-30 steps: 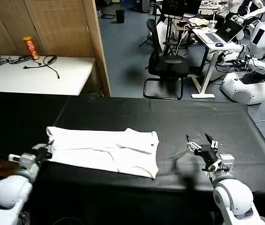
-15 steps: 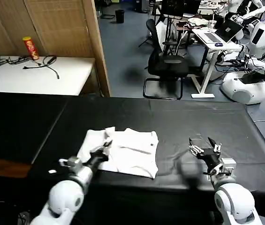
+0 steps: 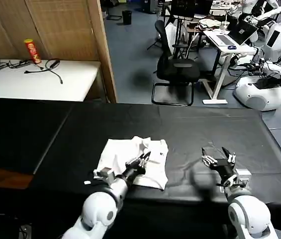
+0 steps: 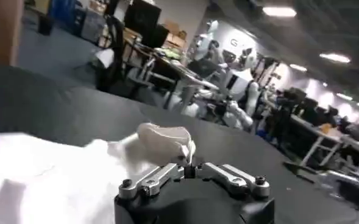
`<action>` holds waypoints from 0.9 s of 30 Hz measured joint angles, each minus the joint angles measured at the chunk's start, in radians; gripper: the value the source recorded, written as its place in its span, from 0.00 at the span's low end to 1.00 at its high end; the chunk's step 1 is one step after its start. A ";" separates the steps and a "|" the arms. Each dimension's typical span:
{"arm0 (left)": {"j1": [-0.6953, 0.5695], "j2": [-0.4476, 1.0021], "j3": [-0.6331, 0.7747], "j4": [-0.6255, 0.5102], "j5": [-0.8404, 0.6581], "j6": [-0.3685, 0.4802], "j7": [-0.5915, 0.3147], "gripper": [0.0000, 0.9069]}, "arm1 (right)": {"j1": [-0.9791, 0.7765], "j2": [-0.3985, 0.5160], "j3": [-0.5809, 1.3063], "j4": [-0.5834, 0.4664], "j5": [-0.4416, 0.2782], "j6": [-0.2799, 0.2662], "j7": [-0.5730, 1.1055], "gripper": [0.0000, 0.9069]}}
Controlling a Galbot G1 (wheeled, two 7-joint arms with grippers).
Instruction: Fold and organize the clothes.
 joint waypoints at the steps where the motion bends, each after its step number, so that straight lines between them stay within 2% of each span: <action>1: 0.000 -0.004 0.000 0.005 0.003 0.000 0.000 0.97 | 0.001 -0.001 -0.004 0.000 0.000 0.000 -0.001 0.97; 9: 0.007 -0.053 0.018 0.022 -0.076 0.002 -0.021 0.97 | 0.022 -0.027 -0.069 -0.001 0.031 -0.004 -0.015 0.97; 13: 0.016 -0.060 -0.004 -0.003 -0.167 0.011 -0.028 0.97 | 0.050 -0.044 -0.143 0.003 0.042 -0.009 -0.041 0.97; 19: 0.019 0.011 -0.090 -0.048 -0.106 -0.042 0.013 0.97 | 0.106 -0.048 -0.291 -0.028 -0.019 -0.009 -0.058 0.97; 25: 0.048 0.124 -0.202 -0.013 0.030 -0.121 0.066 0.97 | 0.167 -0.013 -0.396 -0.100 -0.104 -0.004 -0.037 0.97; 27: 0.060 0.141 -0.228 0.001 0.057 -0.144 0.081 0.97 | 0.171 0.000 -0.403 -0.117 -0.134 -0.029 -0.013 0.97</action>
